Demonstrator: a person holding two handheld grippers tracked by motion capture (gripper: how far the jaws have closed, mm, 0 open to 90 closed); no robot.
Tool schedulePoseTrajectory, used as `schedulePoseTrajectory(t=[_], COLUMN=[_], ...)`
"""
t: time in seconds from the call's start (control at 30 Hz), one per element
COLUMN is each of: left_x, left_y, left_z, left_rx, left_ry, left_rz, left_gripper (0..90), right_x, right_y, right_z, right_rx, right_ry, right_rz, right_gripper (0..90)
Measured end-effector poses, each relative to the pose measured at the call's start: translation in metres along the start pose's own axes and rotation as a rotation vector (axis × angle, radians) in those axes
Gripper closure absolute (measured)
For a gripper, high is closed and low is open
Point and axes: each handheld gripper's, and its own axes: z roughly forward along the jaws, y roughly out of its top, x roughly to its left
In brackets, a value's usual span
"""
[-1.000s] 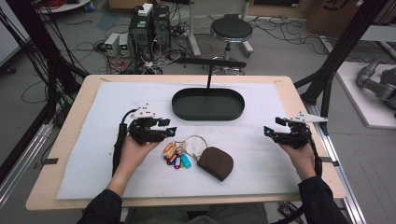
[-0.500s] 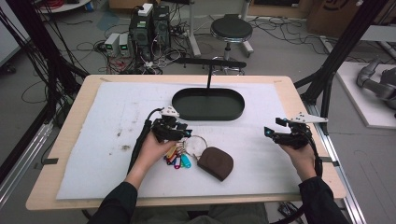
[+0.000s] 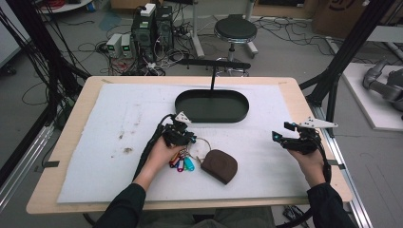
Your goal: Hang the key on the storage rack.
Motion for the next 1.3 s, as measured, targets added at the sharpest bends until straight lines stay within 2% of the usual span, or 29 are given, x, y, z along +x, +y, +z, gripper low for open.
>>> schedulePoseTrajectory(t=[0.13,0.23,0.33,0.4,0.47,0.63,0.77,0.8,1.0,1.3], left_x=[-0.002,-0.006,-0.009,-0.008,-0.003,0.001,0.001,0.001,-0.007,-0.008], left_y=[0.000,0.000,0.001,0.001,0.000,0.001,0.002,0.001,-0.001,-0.004], left_z=[0.000,0.001,0.001,-0.001,-0.007,-0.027,-0.049,-0.054,-0.067,-0.070], left_rx=[0.000,0.000,0.008,0.008,-0.013,-0.118,-0.192,-0.202,-0.211,-0.216], left_ry=[0.027,0.045,0.064,0.055,0.020,-0.027,-0.050,-0.057,-0.077,-0.111], left_rz=[0.009,0.035,0.052,0.047,0.027,0.006,0.013,0.028,0.096,0.117], left_gripper=[81.0,85.7,86.0,86.0,86.2,86.2,86.2,86.2,86.3,86.0], right_x=[-0.001,-0.001,0.000,0.000,-0.001,-0.001,-0.001,-0.001,-0.002,-0.002], right_y=[-0.001,-0.001,-0.001,-0.001,-0.001,-0.001,0.000,0.000,0.000,0.001], right_z=[-0.001,-0.001,0.000,-0.001,-0.001,-0.001,0.000,0.000,0.002,0.002], right_rx=[-0.001,0.001,0.002,0.002,-0.005,-0.008,-0.012,-0.011,-0.017,-0.019], right_ry=[-0.005,-0.005,-0.005,-0.006,-0.006,-0.005,-0.006,-0.005,-0.004,-0.005], right_rz=[0.006,0.004,0.001,0.004,0.000,0.002,0.003,0.003,0.003,0.004], right_gripper=[27.1,27.2,27.3,27.3,27.3,27.3,27.4,27.4,27.5,27.5])
